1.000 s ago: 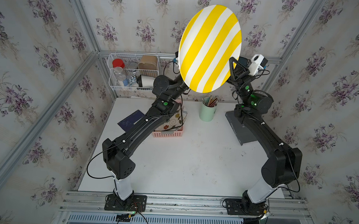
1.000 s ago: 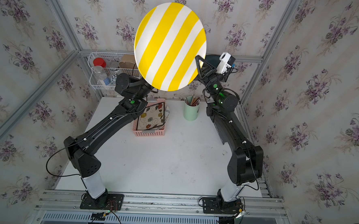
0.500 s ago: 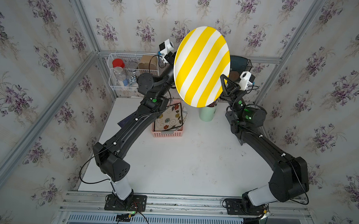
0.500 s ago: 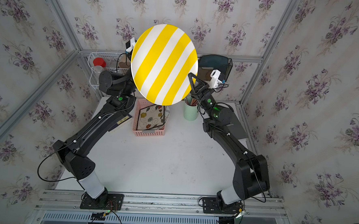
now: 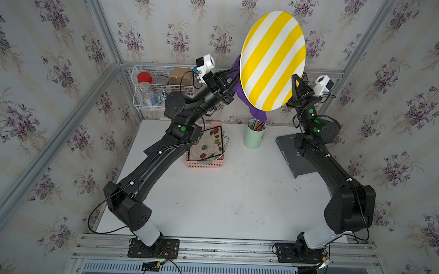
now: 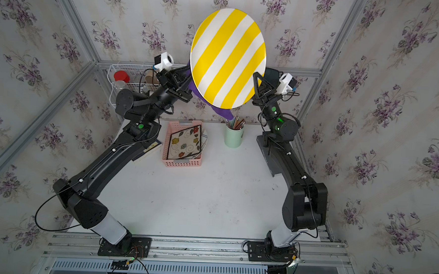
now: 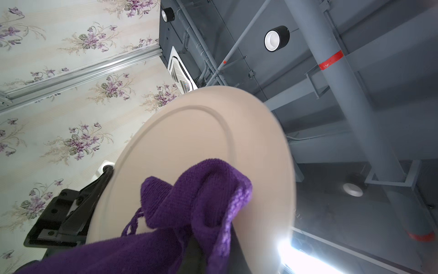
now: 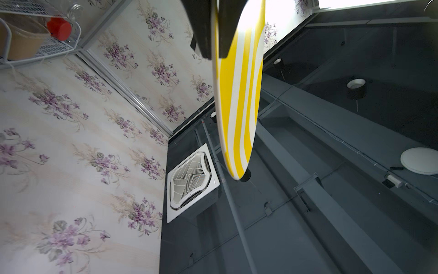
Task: Wipe the wet plate dry
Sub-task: Wipe the plate with towel.
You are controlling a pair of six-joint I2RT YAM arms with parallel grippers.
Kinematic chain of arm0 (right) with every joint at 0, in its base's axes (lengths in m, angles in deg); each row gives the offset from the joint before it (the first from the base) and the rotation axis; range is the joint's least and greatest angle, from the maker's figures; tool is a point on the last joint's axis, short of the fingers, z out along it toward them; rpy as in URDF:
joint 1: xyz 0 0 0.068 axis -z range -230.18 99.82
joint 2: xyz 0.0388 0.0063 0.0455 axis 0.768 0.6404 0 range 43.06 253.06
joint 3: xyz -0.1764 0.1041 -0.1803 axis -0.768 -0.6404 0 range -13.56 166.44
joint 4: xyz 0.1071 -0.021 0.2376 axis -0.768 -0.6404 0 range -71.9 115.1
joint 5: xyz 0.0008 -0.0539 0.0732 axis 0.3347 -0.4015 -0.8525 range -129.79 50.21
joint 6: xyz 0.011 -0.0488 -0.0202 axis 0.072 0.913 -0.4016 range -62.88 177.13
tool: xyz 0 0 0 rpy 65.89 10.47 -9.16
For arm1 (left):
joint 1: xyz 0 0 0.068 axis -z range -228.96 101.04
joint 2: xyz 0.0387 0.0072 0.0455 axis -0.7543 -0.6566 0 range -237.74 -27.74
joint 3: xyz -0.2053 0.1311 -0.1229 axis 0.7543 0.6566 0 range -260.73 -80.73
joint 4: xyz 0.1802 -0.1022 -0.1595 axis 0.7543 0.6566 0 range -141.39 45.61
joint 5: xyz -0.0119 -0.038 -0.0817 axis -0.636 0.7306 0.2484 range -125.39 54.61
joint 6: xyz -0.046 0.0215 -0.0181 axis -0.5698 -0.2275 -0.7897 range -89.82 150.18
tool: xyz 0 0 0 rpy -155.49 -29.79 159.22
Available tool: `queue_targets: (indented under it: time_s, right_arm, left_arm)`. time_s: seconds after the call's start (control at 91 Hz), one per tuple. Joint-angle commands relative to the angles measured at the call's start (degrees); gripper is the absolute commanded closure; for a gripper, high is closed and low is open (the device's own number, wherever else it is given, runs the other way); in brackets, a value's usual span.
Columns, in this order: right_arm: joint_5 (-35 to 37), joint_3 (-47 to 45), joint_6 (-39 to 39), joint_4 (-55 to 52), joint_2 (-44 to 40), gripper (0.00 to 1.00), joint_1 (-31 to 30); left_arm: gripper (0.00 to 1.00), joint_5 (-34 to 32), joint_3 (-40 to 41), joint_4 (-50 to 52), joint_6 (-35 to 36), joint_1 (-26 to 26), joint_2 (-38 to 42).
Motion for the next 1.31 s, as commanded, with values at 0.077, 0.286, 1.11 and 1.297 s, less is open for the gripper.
queue_targets:
  time_s: [0.077, 0.286, 1.11, 1.297]
  right_arm:
    - [2.69, -11.87, 4.65, -11.81, -7.32, 1.0, 2.14]
    - [1.85, -11.56, 16.08, -25.64, -10.32, 1.0, -2.6]
    - [1.3, -0.92, 44.31, -50.52, -9.95, 1.0, -27.49]
    - [2.42, -1.92, 37.73, -45.7, -11.99, 1.0, -17.23]
  left_arm:
    - [1.0, 9.04, 1.85, 3.62, 10.66, -4.12, 7.15]
    - [1.0, -0.31, -3.9, 55.68, 51.34, -4.01, 13.75]
    - [1.0, -17.62, 6.05, 71.62, 75.59, 1.23, 3.98]
    - [1.0, -21.98, 10.65, 68.79, 72.3, 1.87, 7.58]
